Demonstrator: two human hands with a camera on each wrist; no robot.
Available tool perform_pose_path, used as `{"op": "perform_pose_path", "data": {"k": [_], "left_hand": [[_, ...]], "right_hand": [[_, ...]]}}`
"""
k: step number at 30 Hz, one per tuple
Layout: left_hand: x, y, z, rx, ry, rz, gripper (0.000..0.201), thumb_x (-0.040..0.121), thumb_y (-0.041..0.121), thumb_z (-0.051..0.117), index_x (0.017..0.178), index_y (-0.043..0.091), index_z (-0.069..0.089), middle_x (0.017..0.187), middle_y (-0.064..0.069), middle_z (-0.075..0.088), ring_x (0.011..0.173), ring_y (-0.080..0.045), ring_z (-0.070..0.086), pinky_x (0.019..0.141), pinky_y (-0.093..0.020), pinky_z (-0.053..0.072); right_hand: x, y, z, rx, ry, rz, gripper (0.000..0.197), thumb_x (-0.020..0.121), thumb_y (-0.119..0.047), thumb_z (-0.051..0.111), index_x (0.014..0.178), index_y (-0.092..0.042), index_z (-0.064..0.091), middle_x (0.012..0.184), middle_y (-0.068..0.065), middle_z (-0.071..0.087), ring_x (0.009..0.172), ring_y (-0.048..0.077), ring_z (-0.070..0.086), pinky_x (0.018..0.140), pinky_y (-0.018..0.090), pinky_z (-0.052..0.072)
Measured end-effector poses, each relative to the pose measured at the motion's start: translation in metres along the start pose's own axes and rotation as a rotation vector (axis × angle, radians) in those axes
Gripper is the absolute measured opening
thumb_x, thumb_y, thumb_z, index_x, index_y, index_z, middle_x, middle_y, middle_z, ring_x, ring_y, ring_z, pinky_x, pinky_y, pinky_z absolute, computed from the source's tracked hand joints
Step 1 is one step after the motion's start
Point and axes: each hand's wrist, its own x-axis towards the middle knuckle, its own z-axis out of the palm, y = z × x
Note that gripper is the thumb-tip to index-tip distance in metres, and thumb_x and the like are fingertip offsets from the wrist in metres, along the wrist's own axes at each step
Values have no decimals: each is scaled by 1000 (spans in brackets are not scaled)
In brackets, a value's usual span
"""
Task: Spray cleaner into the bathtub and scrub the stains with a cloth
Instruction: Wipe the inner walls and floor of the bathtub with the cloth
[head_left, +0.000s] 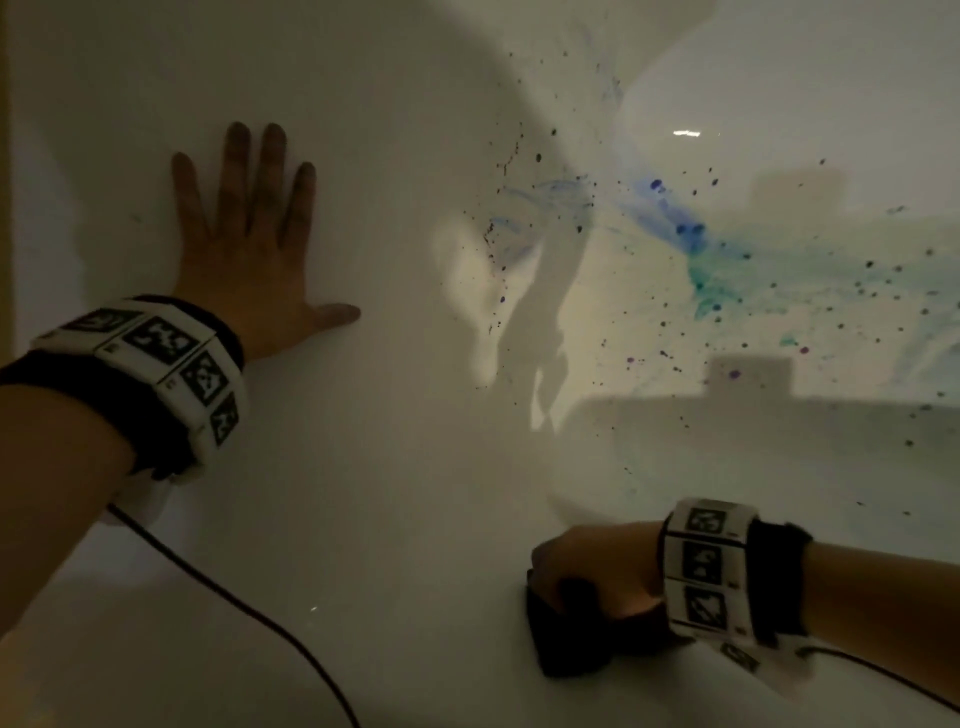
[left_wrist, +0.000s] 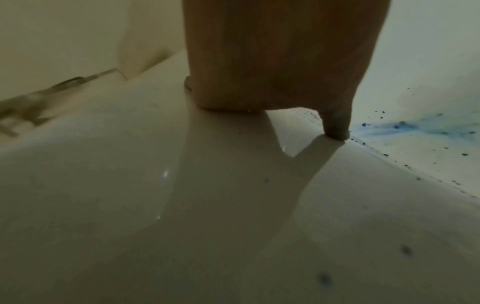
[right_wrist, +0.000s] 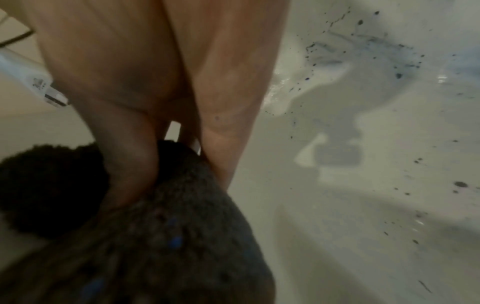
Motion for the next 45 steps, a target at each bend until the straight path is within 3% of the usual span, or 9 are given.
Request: {"op": "perform_pose_path", "data": {"k": [5,10,13,19,27,33,37,41,45], "left_hand": [[1,3,1,-20,14,-13,119,67,82,38,146,13,-19,150,-12,-30,138,-29,-29,107,-57,-15],[0,4,0,-32,28,-7,119,67,81,39,146,13,-17,151,-12,-28,138,-29,-28,107,-56,-16],[2,6,-1,-15,5,-14,119,67,80,39,145,13,-20,150,-13,-30,138,-31,-28,106,-57,-15],[50,20,-24,-31,87,-11,87,89,54,39,149,14,-10,153,-11,-25,142,-25,-19,111,-57,-7],[106,10,-44,-47,315,51,67,91,41,43,147,12,22,155,-15,4,144,-27,-2,112,-54,-4],[105,16,-32,19,338,17,66,94,41,32,150,14,11,156,-13,-4,144,-27,-9,113,-53,-8],[106,17,-28,-21,390,25,62,93,36,36,148,11,21,156,-17,7,144,-30,0,112,-55,-5],[111,19,-23,-4,427,6,59,94,36,29,145,7,27,153,-20,14,143,-33,7,111,-58,0],[110,20,-20,-19,459,3,61,90,35,29,144,7,30,152,-21,18,142,-34,11,111,-59,4]], "right_hand": [[61,-2,-18,-71,258,-32,24,80,3,56,103,-3,59,117,15,49,105,32,51,91,41,45],[67,38,-26,407,749,229,13,93,-18,44,104,-20,50,101,-3,53,99,22,52,83,25,36],[47,63,-40,339,969,343,12,84,-12,56,88,-24,53,92,-12,47,94,18,51,77,19,38],[42,5,-39,167,759,-35,23,86,-7,54,109,-9,59,115,1,45,102,19,49,92,26,42],[84,15,-120,472,1182,-45,10,83,0,49,88,-9,53,91,-5,48,77,10,43,69,8,35],[62,52,-170,639,1496,207,12,83,-6,55,78,-14,49,93,0,47,80,15,46,76,12,36],[41,62,-183,568,1419,222,14,77,-3,62,85,-11,54,95,2,47,85,18,45,84,28,40],[44,12,-179,410,1296,-172,23,75,-1,65,94,-14,59,104,-3,48,93,11,46,81,12,36],[75,-4,-188,286,1286,-146,28,74,7,54,97,-7,57,101,-6,38,86,12,40,67,6,31]]}}
